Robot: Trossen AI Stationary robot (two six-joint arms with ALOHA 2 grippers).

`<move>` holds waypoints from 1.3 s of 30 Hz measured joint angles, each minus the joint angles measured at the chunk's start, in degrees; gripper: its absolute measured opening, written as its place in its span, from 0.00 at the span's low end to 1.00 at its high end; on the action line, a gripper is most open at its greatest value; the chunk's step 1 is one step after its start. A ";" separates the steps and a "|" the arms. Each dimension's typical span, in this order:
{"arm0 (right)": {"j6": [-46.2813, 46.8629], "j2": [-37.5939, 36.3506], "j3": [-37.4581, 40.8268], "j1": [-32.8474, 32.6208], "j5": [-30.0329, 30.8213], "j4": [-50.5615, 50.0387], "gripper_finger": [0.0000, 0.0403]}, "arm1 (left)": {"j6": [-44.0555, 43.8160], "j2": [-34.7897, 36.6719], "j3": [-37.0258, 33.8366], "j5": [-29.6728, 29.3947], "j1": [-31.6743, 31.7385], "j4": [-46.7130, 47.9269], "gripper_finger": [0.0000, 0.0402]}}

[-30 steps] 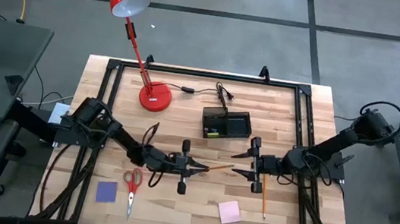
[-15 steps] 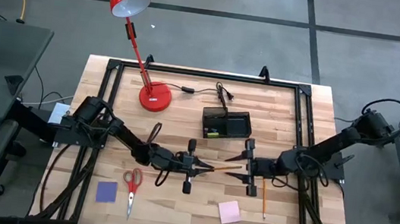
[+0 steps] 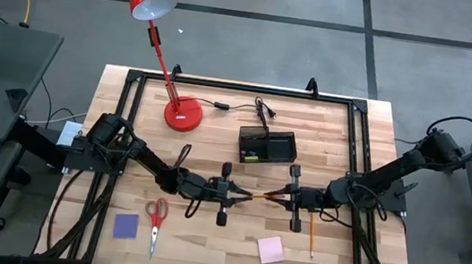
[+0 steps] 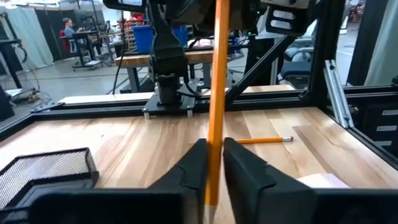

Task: Pick and place office supplies into organizer
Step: Put the left orange pencil into the desk organizer

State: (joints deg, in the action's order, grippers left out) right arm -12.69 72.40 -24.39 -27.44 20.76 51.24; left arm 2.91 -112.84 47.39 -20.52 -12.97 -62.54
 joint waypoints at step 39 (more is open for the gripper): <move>0.65 -2.40 -10.11 34.45 -8.73 -27.64 0.00 | 7.81 0.00 -17.02 -14.27 -15.17 -25.31 0.32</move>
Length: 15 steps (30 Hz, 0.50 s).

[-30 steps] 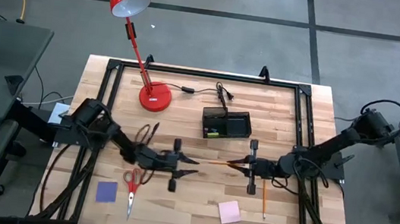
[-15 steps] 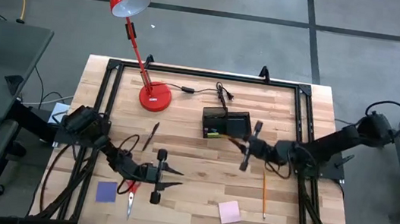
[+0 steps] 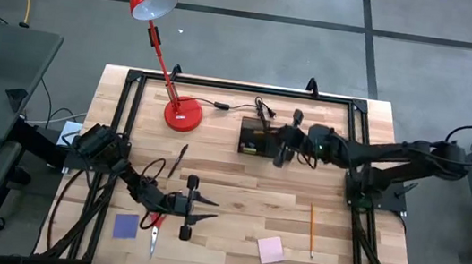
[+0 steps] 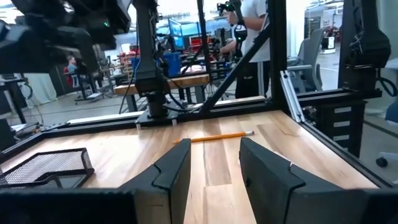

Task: Pick and place office supplies into organizer
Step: Put the left orange pencil into the desk organizer

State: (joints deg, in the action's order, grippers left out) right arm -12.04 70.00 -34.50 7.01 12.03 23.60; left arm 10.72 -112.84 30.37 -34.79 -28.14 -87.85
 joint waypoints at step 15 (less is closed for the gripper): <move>0.46 0.24 -6.97 3.72 -2.18 -12.35 0.00 | -0.09 0.00 0.00 0.24 -0.01 1.07 0.32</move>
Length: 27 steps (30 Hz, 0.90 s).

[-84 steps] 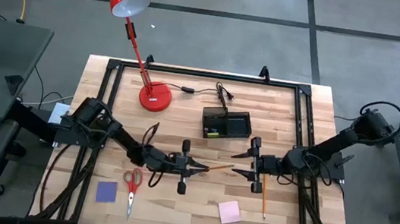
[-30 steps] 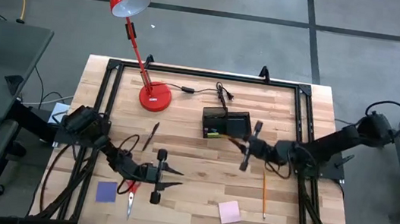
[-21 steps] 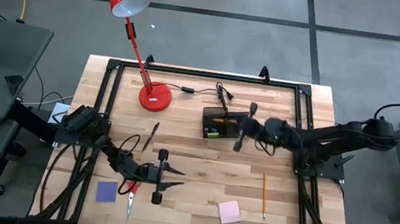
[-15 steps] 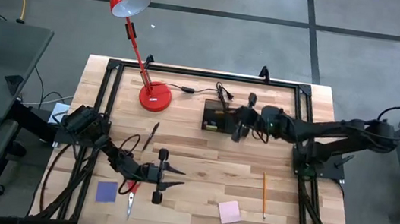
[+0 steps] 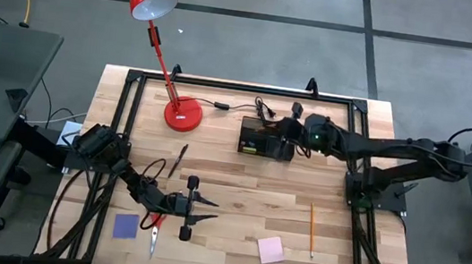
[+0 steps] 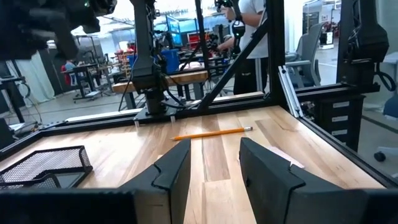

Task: Pick and place office supplies into organizer
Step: Put the left orange pencil into the desk organizer

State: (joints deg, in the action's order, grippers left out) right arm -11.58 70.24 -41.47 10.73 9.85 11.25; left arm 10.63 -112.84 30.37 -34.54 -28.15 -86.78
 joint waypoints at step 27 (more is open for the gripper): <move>-2.66 9.55 0.09 8.93 -11.60 7.03 0.42 | 0.31 0.00 4.73 0.02 0.01 7.45 0.32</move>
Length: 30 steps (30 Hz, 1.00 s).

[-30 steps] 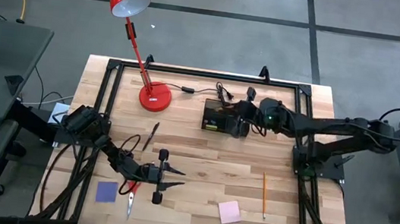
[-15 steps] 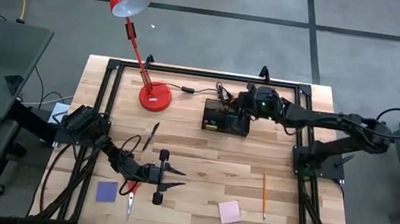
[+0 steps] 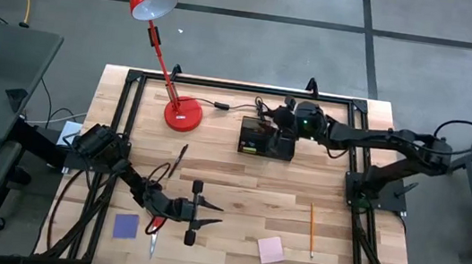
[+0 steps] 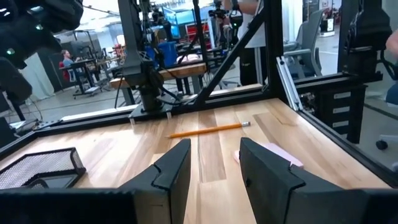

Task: Pick and place office supplies into organizer
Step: Put the left orange pencil into the desk organizer, then put the black pen into the desk organizer

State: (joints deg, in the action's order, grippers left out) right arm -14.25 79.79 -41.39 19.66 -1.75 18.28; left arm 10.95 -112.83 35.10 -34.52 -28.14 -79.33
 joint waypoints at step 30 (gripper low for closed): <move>17.00 -6.19 -0.02 -33.51 26.59 -7.44 0.46 | 20.26 0.00 0.10 0.41 0.04 0.06 0.32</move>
State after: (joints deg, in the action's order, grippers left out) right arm 2.75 73.60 -41.41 -13.84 24.84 10.84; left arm 31.21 -112.84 35.20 -34.11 -28.10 -79.27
